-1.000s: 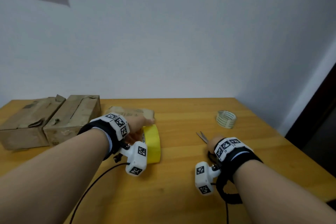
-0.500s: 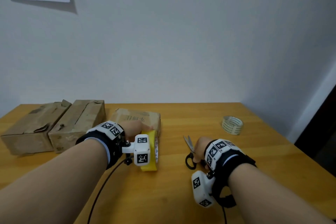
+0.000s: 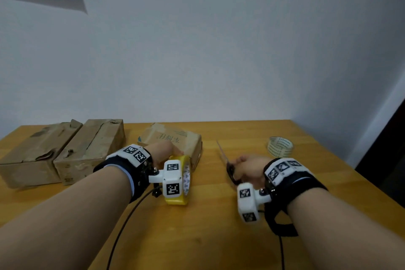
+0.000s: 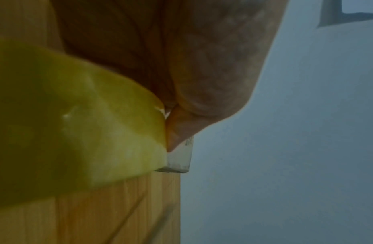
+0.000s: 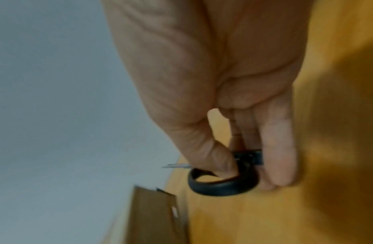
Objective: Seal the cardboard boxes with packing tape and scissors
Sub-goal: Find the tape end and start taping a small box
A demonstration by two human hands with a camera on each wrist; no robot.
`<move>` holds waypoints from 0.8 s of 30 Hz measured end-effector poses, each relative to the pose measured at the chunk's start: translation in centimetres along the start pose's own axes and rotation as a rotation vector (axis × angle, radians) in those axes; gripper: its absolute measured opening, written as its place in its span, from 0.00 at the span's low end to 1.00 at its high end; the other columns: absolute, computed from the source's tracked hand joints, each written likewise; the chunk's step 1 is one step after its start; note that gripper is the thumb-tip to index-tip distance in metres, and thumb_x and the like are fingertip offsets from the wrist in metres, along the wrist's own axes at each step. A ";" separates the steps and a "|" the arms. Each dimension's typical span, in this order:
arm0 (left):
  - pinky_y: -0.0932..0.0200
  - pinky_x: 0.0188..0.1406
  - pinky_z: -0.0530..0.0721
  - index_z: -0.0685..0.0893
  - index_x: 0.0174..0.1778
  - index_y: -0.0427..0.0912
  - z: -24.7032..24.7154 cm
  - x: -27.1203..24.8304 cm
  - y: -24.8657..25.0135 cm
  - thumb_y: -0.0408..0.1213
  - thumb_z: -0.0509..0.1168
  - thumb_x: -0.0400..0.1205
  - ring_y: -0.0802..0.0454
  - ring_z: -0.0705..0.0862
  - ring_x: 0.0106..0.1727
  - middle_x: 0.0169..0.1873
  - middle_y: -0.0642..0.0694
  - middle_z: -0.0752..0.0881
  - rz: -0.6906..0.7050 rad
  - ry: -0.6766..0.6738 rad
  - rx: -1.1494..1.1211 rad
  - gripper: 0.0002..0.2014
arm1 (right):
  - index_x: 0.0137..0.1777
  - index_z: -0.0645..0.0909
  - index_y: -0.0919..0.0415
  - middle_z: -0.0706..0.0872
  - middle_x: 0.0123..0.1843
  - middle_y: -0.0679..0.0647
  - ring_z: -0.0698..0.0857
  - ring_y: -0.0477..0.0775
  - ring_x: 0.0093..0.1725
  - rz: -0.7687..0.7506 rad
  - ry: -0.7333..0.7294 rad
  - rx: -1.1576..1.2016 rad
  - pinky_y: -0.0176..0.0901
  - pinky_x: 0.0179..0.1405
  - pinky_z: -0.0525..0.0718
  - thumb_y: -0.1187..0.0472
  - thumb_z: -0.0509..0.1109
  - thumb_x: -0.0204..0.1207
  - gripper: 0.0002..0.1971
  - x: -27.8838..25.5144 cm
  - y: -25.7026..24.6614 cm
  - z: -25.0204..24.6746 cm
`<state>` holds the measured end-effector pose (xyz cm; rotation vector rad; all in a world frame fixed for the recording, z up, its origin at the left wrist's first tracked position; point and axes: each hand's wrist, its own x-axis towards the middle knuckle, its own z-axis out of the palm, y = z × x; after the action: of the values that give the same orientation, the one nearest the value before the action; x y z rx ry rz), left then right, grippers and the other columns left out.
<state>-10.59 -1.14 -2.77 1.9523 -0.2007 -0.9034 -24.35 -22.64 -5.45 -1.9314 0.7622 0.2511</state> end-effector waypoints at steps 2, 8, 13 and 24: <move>0.44 0.52 0.85 0.79 0.60 0.32 0.0 0.3 -0.1 0.33 0.69 0.75 0.37 0.85 0.42 0.48 0.33 0.86 -0.014 0.000 -0.032 0.18 | 0.61 0.80 0.63 0.86 0.46 0.67 0.87 0.62 0.41 -0.107 0.015 0.328 0.52 0.36 0.90 0.80 0.69 0.75 0.18 -0.3 -0.8 -0.2; 0.46 0.48 0.85 0.79 0.60 0.31 0.3 0.2 0.1 0.34 0.68 0.76 0.38 0.85 0.41 0.50 0.32 0.86 -0.007 -0.011 -0.034 0.17 | 0.65 0.80 0.56 0.92 0.49 0.55 0.87 0.45 0.40 -0.455 0.084 0.114 0.33 0.33 0.82 0.69 0.69 0.82 0.14 0.4 -6.0 2.4; 0.59 0.32 0.82 0.79 0.41 0.40 0.7 0.0 0.5 0.25 0.64 0.80 0.51 0.82 0.36 0.38 0.44 0.82 0.115 -0.033 -0.017 0.06 | 0.66 0.77 0.54 0.91 0.54 0.55 0.88 0.52 0.51 -0.552 0.072 -0.094 0.40 0.52 0.85 0.71 0.63 0.84 0.16 2.0 -8.7 4.7; 0.48 0.54 0.79 0.80 0.58 0.35 1.1 -0.4 0.9 0.36 0.63 0.84 0.43 0.80 0.49 0.54 0.37 0.83 0.104 -0.058 0.079 0.10 | 0.71 0.80 0.51 0.87 0.66 0.55 0.85 0.57 0.64 -0.485 0.152 -0.334 0.56 0.67 0.81 0.66 0.66 0.83 0.19 6.2 -8.5 5.5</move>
<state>-11.41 -2.18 -2.20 1.9701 -0.3733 -0.8966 -13.52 -17.78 -4.82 -2.4058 0.3382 -0.0739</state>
